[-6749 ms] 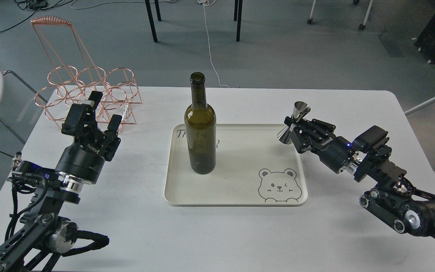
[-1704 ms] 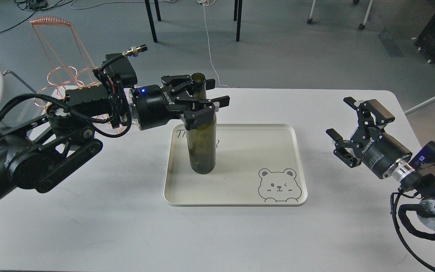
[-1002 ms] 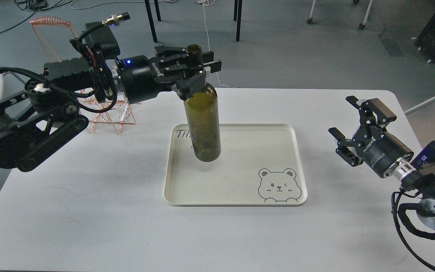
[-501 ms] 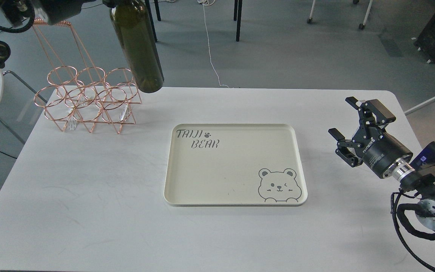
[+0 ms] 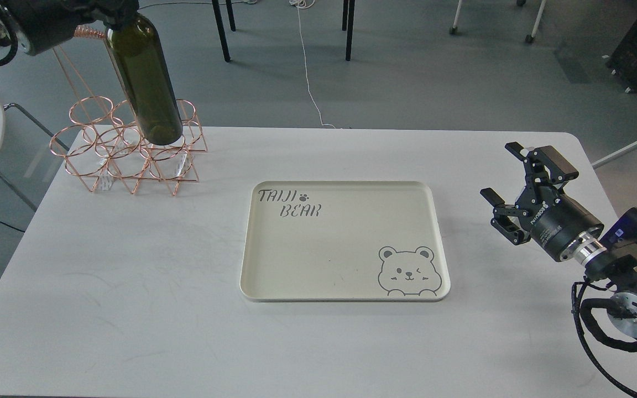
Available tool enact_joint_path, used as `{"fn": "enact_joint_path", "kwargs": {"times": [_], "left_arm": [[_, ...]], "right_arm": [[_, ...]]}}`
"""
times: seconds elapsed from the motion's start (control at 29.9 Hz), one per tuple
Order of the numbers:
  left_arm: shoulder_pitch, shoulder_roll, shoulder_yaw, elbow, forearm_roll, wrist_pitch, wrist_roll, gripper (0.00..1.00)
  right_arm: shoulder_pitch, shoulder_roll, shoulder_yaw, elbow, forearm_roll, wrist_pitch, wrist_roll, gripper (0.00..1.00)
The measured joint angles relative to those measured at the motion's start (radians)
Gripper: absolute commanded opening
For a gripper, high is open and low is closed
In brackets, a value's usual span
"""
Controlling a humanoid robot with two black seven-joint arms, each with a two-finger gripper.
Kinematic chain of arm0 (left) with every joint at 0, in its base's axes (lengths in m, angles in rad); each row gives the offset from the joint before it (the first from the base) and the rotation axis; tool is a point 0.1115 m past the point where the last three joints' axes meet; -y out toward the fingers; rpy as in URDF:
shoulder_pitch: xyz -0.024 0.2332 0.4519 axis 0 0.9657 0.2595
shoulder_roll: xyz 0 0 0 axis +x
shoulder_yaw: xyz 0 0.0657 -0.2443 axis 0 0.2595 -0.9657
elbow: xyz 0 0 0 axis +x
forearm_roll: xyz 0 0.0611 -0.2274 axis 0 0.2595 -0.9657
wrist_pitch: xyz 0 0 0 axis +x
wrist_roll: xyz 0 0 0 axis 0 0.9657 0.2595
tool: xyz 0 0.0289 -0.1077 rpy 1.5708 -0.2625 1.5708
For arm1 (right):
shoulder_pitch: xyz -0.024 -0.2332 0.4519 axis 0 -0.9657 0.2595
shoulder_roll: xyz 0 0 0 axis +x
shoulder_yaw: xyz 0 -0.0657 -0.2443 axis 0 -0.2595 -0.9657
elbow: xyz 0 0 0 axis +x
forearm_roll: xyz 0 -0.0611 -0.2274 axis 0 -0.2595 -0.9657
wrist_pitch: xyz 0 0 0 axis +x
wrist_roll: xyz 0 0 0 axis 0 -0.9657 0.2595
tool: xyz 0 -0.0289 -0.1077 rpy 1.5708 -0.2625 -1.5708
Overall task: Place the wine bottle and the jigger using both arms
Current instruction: 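Lift the green wine bottle and carry it over the copper rack, then lower the bottle into a slot of the copper rack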
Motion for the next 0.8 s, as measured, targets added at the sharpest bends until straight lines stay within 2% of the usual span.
{"fn": "enact_joint_path", "kwargs": {"times": [0.8], "left_arm": [[0.008,-0.013,0.063,0.057,-0.005,0.036,0.0,0.1]], "right_arm": [[0.0,-0.002,0.003,0.002,0.0,-0.001,0.0,0.99]]}}
